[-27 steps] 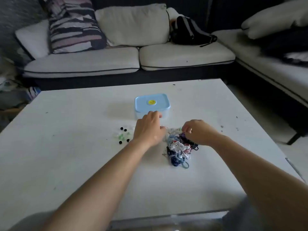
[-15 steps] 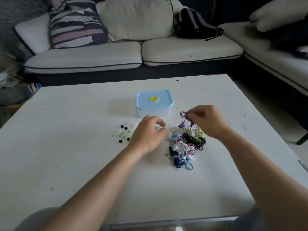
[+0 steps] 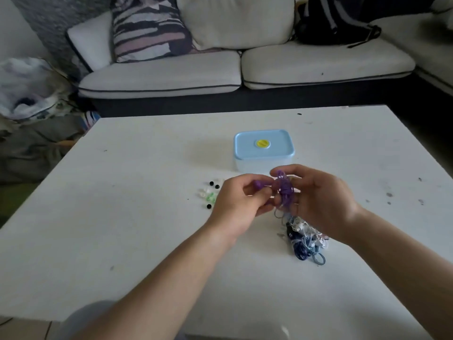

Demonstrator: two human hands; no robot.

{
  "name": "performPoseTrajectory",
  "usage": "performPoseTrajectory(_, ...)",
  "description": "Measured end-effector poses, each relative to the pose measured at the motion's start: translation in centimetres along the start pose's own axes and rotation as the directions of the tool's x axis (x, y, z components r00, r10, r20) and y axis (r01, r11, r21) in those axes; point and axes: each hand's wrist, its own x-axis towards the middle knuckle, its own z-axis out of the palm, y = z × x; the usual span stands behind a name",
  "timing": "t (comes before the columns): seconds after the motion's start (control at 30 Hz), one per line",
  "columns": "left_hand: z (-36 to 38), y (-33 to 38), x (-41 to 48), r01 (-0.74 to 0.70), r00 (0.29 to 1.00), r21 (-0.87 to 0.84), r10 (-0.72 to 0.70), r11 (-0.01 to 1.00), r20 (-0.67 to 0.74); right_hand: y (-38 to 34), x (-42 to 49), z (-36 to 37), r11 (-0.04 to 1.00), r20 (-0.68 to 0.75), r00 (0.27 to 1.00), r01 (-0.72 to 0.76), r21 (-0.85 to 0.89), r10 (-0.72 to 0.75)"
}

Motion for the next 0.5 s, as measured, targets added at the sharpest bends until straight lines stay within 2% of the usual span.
performPoseTrajectory(0.07,-0.4,-0.4,0.3,0.004,1.0,0.032,-0.004,0.999,-0.013,0.2,0.3,0.0,0.998,-0.014,0.998,-0.063,0.003,0.063)
performPoseTrajectory(0.13,-0.7,-0.5,0.6,0.008,1.0,0.073,-0.007,0.997,-0.013,0.6,0.5,0.0,0.993,-0.05,0.995,-0.095,-0.071,0.092)
performPoseTrajectory(0.23,-1.2,-0.4,0.8,-0.012,1.0,0.141,0.01,0.99,0.02,1.2,0.4,-0.2,0.931,-0.05,0.999,-0.017,-0.364,-0.002)
performPoseTrajectory(0.33,-1.2,-0.3,0.6,-0.052,0.998,0.216,0.045,0.975,0.037,1.7,0.3,-0.1,0.875,-0.037,0.993,0.081,-0.477,-0.112)
performPoseTrajectory(0.5,-1.1,0.0,0.3,0.04,0.999,0.048,-0.039,0.998,-0.024,1.7,0.3,-0.3,0.841,0.057,0.982,0.182,-0.51,-0.178)
